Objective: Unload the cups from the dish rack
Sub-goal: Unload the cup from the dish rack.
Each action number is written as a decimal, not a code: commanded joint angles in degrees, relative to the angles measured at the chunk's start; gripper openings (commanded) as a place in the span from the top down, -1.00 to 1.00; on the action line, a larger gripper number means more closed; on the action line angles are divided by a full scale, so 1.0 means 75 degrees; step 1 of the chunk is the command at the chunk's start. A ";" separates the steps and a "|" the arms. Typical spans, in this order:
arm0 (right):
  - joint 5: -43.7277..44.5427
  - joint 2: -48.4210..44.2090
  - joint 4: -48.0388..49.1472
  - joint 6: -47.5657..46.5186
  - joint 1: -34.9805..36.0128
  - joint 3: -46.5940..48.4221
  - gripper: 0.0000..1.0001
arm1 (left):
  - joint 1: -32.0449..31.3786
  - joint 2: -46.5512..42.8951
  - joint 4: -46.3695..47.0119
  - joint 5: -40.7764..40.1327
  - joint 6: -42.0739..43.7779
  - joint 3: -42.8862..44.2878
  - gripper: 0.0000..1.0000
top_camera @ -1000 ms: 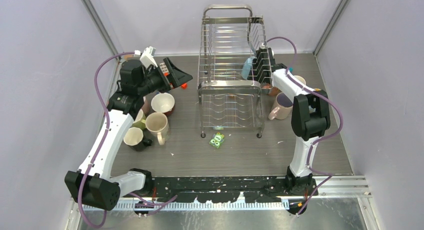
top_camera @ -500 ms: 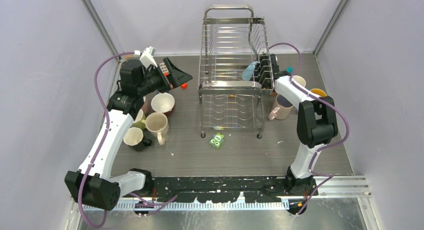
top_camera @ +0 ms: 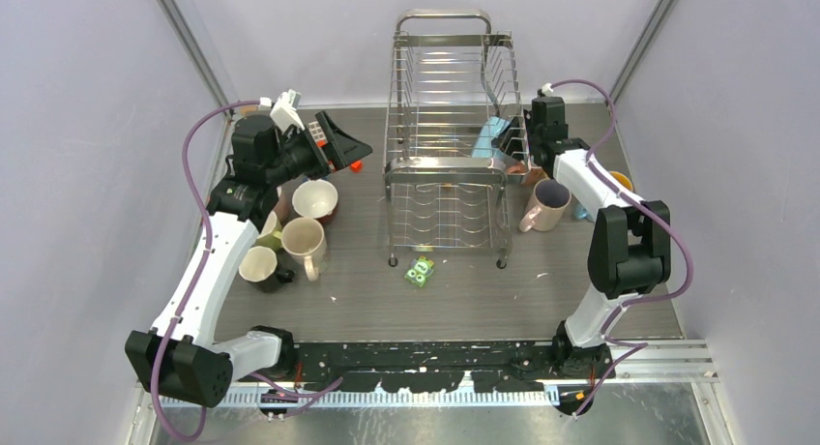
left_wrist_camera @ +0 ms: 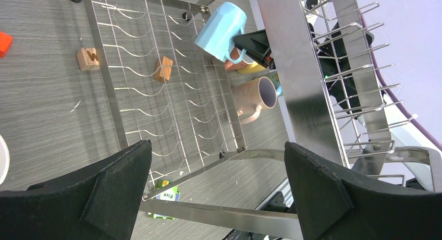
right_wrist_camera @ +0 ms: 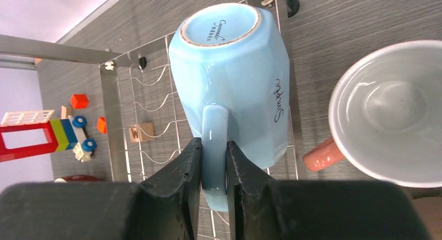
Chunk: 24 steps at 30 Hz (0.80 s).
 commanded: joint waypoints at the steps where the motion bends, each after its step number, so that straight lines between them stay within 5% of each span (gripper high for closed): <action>1: -0.0280 -0.0585 0.0544 0.0436 -0.0035 0.0350 0.99 | 0.0045 -0.0105 0.0329 0.0121 -0.0018 0.0076 -0.99; 11: -0.0740 -0.0613 0.0516 0.1635 -0.0384 0.0514 0.99 | 0.0048 -0.0051 0.0431 0.0158 -0.0101 0.0158 -0.99; 24: -0.2083 -0.0528 0.2021 0.4109 -0.0980 0.0084 0.99 | 0.0039 0.0019 0.0616 0.0218 -0.0267 0.0119 -0.99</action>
